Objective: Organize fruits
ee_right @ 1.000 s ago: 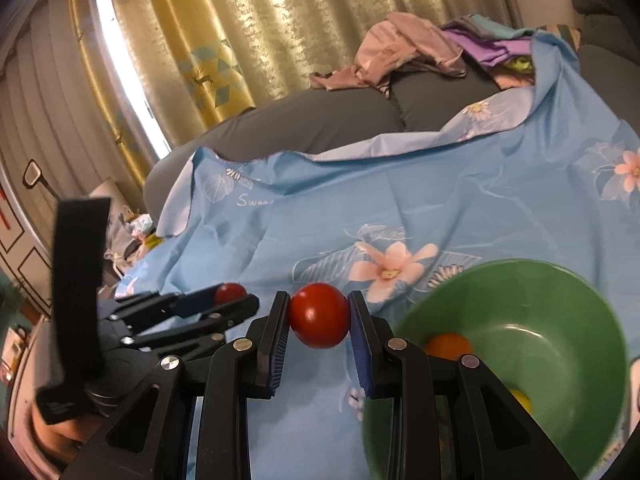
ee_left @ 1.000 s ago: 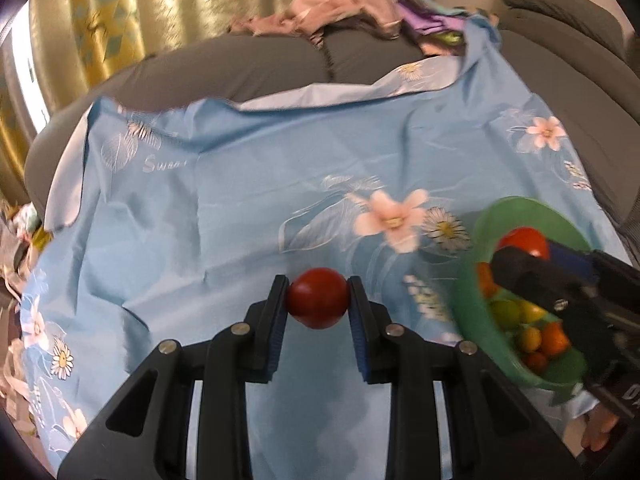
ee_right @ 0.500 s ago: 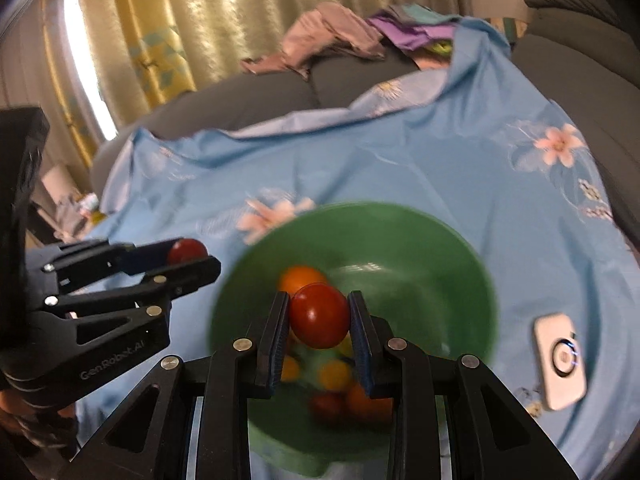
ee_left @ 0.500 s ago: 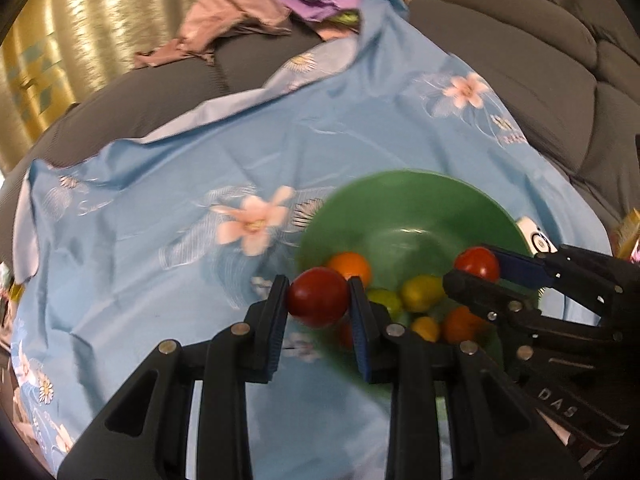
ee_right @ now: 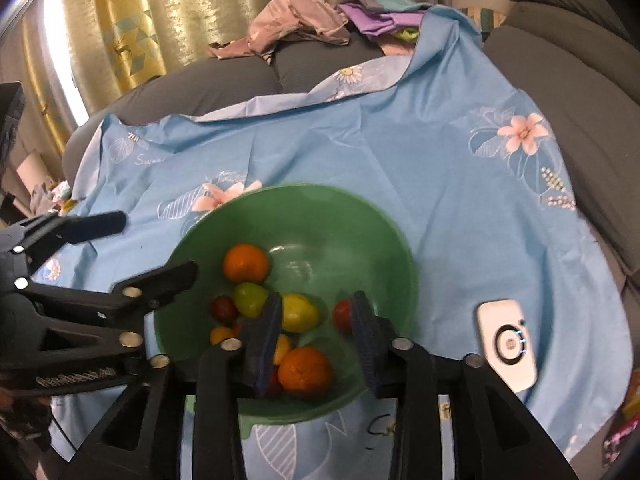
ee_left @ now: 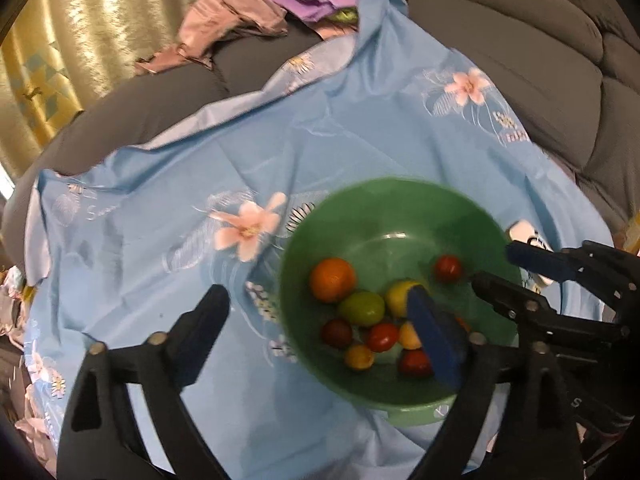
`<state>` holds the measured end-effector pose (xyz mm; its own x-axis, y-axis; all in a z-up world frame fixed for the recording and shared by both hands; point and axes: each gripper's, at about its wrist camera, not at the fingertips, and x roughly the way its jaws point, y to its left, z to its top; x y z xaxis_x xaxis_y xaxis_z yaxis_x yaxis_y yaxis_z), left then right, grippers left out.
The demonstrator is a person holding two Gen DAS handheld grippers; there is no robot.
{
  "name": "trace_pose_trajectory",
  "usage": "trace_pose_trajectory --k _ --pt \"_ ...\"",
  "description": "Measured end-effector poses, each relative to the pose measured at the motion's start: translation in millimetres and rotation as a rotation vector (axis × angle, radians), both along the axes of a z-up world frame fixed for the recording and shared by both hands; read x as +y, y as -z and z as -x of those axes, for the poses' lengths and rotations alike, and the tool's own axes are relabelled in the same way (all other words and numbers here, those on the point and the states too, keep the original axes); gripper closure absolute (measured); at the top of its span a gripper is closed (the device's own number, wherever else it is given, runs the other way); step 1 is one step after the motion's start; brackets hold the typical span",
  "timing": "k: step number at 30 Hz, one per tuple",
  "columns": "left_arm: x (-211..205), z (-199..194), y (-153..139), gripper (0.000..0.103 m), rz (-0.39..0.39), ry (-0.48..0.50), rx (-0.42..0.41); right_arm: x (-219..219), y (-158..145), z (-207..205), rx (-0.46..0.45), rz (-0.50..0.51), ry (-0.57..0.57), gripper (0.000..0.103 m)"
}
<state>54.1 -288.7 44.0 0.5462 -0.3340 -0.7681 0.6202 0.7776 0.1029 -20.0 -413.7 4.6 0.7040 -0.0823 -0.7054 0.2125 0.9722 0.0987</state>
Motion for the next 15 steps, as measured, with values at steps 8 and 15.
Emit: trace_pose_trajectory --k 8,15 --pt "15.9 8.9 -53.4 0.001 -0.003 -0.079 -0.056 10.3 -40.9 8.2 0.019 0.036 -0.058 0.051" --pt "15.7 14.8 -88.6 0.001 0.01 -0.045 -0.021 15.9 -71.2 12.8 0.049 0.072 -0.105 0.05"
